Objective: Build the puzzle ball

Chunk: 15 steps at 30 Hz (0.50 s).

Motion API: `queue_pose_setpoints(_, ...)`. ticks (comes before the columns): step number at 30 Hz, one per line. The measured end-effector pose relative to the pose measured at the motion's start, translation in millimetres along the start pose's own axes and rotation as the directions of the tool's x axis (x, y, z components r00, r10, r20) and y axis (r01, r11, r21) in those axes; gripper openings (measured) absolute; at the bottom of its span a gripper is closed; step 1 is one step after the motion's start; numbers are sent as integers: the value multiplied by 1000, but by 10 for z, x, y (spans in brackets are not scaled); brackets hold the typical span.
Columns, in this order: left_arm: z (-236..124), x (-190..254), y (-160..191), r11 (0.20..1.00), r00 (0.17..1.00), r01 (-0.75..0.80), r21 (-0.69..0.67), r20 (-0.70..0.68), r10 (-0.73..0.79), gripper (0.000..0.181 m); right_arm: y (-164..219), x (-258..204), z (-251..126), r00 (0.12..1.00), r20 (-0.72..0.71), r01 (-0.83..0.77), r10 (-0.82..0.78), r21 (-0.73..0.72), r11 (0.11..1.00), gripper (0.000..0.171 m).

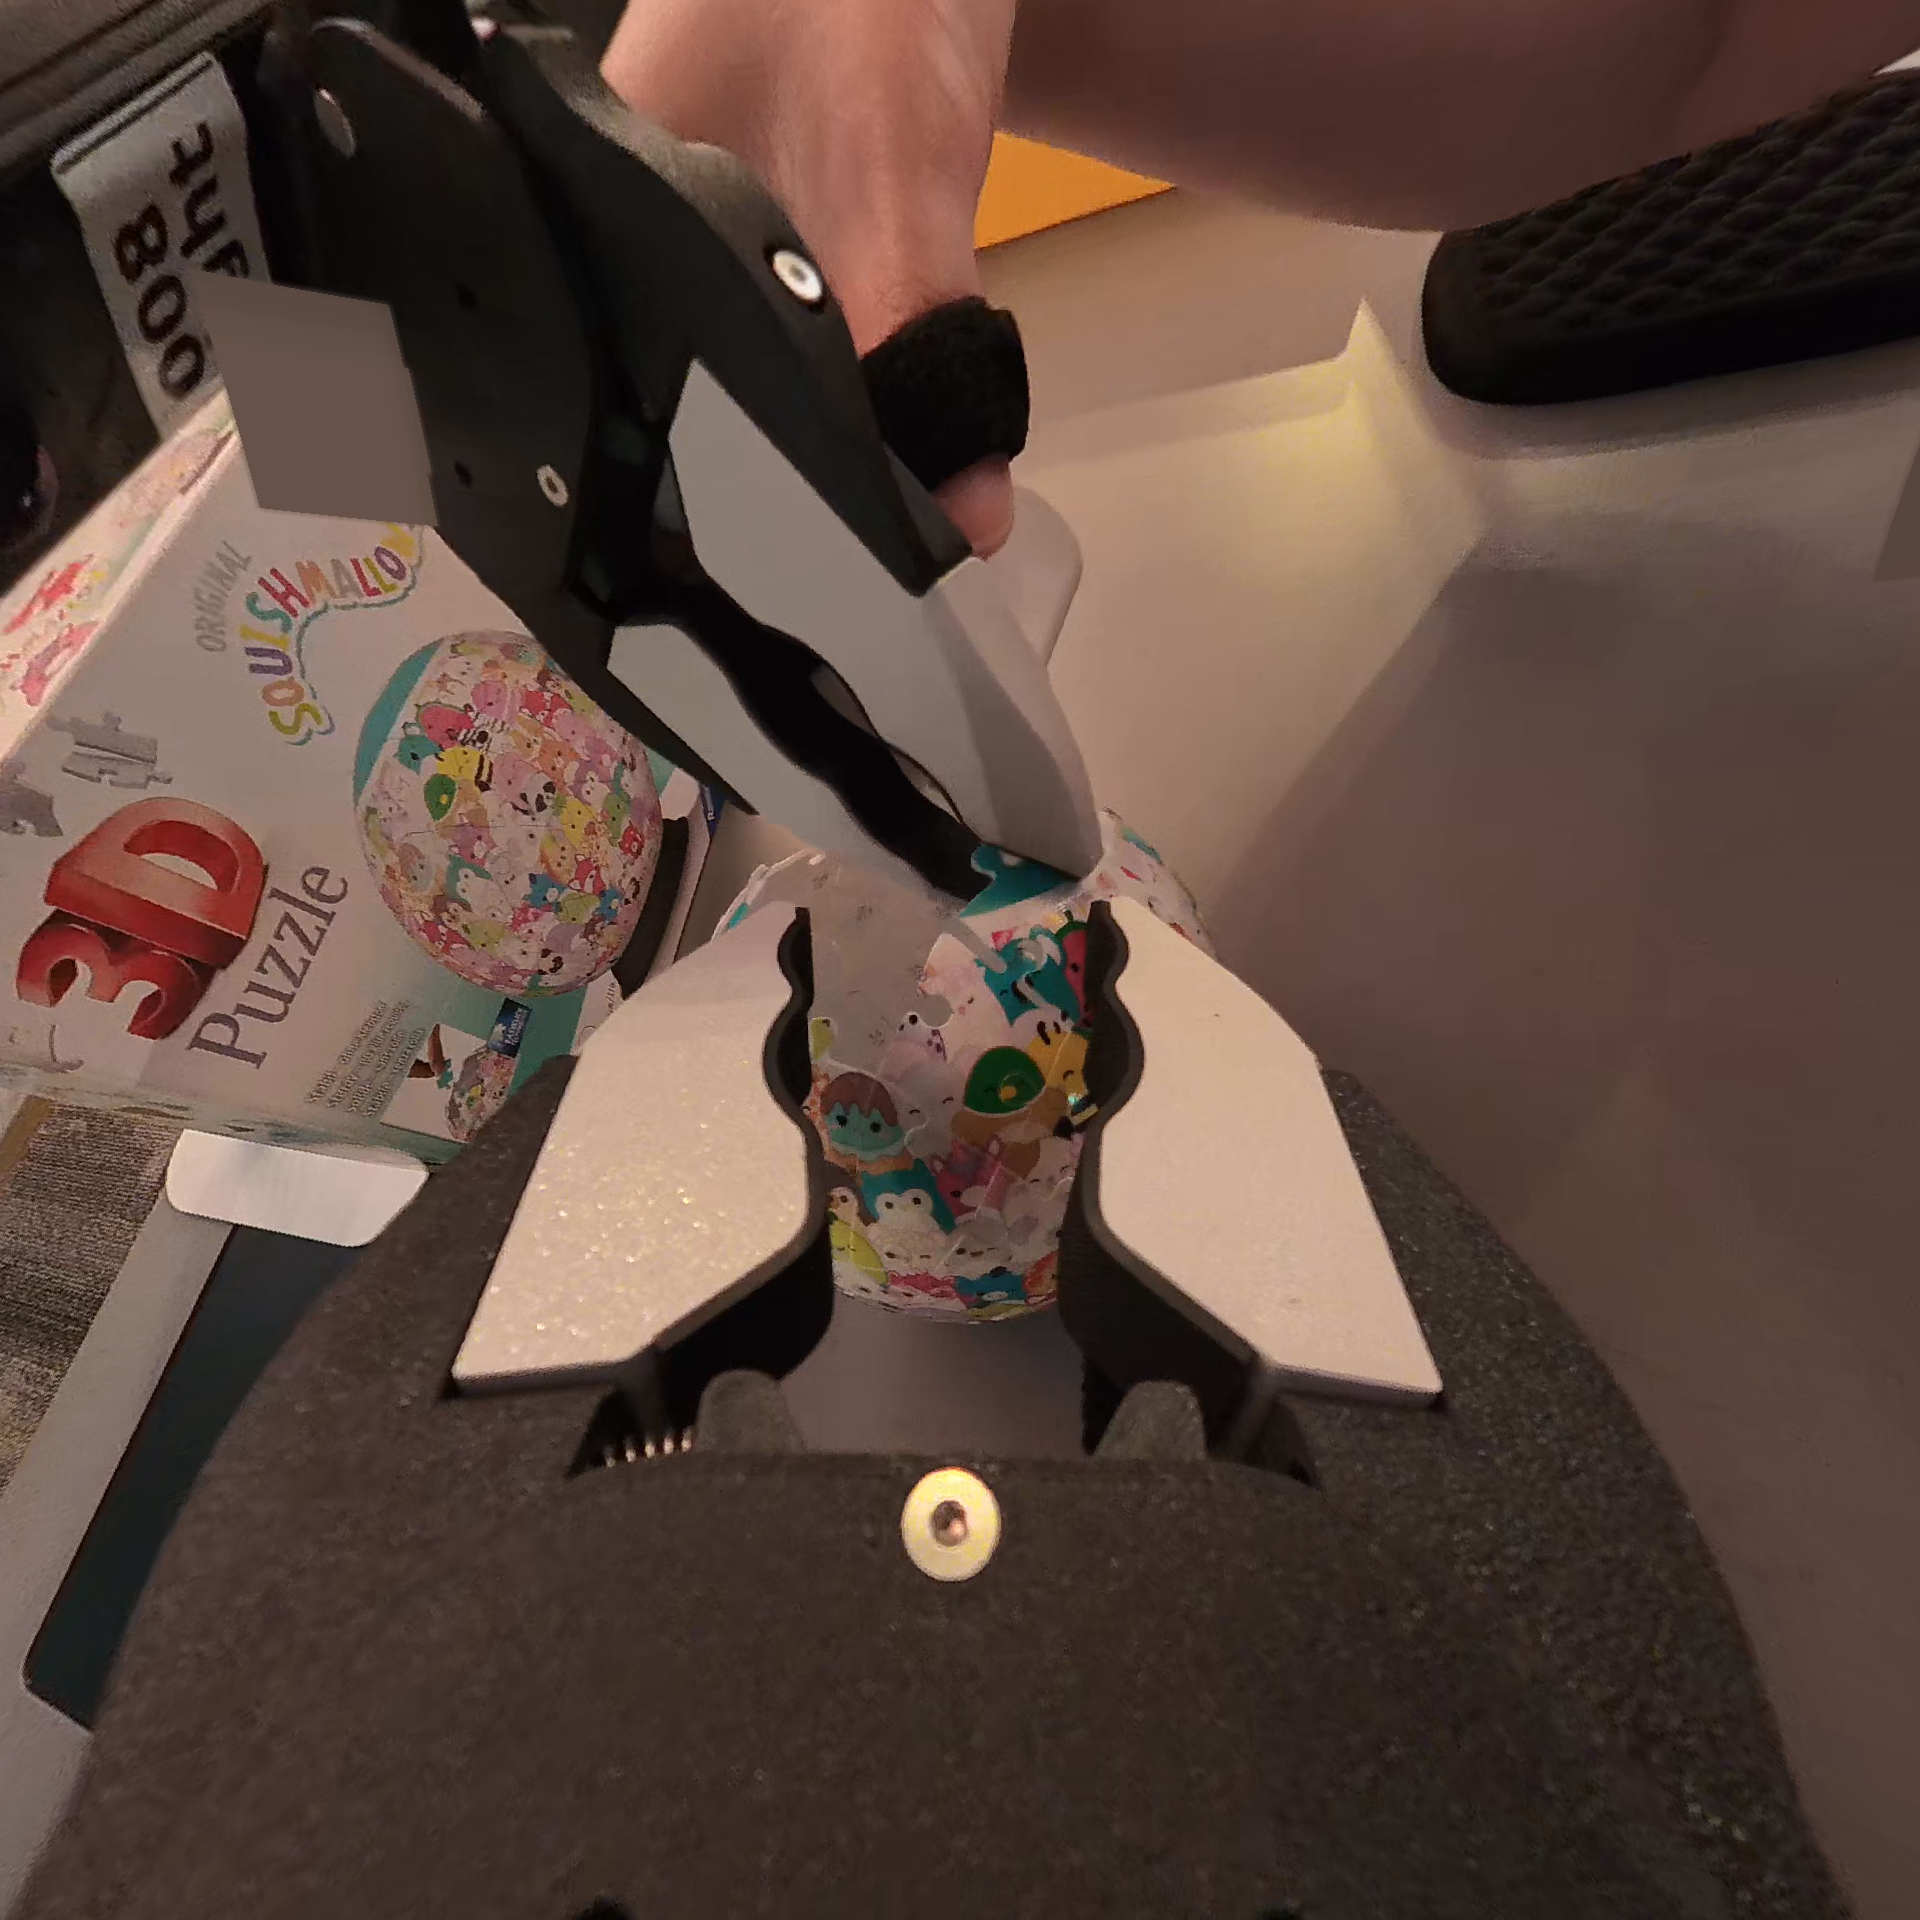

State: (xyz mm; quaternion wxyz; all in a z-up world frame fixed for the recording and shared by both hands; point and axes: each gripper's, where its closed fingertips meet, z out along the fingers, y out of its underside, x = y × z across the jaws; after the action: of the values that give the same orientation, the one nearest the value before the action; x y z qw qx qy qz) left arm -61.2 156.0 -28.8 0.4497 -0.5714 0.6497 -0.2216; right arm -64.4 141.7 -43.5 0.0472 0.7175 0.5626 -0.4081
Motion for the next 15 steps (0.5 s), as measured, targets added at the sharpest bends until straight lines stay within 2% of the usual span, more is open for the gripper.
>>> queue_pose_setpoints(9,20,12,-7,1000,1000,1,5,-6,-1,49,-9,6,8,1000,11,3,-3,-67,998,18)
queue_pose_setpoints(15,27,13,-11,1000,1000,-1,6,-5,1,49,15,-4,44,998,70,-2,11,-128,992,19)
